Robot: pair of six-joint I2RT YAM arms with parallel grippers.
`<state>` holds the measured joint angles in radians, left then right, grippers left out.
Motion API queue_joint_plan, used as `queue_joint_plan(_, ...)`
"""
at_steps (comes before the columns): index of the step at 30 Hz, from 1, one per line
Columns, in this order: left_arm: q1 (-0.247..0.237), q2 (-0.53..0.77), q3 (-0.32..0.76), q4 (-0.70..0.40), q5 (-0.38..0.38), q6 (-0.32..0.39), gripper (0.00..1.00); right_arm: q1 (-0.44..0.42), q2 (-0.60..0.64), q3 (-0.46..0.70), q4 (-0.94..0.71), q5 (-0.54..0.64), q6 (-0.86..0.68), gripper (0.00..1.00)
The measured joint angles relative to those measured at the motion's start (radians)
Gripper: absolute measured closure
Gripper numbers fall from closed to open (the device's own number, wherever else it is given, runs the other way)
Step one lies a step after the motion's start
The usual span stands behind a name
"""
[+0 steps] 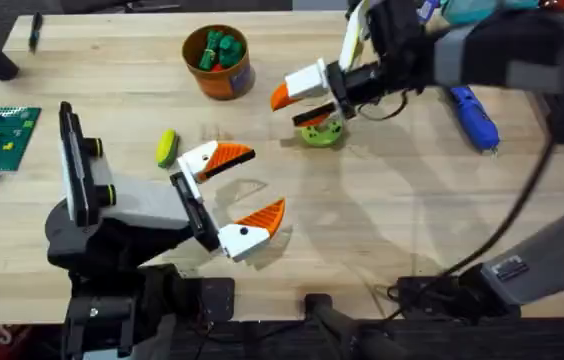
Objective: Pick up the gripper from the table and insert it into the empty holder that is missing its gripper. Then pick up a screw, insert it into the mounting hole, and use the screwdriver to tighten it. Finally, clean up the table by picking up the vegetable and placing it into the bucket.
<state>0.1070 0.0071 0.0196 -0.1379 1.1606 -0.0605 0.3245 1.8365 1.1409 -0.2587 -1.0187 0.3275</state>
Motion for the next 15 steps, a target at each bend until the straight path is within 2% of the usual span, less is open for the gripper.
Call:
queue_joint_plan(6, 0.000, 0.000, 0.000, 0.000, 0.000, 0.000, 0.016, -0.001, -0.160, 0.094, -0.342, 0.194, -0.176, 0.011)
queue_joint_plan(7, 0.000, 0.000, 0.000, 0.000, 0.000, 0.000, 0.015, -0.001, -0.257, 0.102, -0.473, 0.307, -0.231, 0.009)
queue_joint_plan(15, 0.000, 0.000, 0.000, 0.000, 0.000, 0.000, 0.015, 0.009, -0.462, 0.102, -0.728, 0.635, -0.285, 0.009)
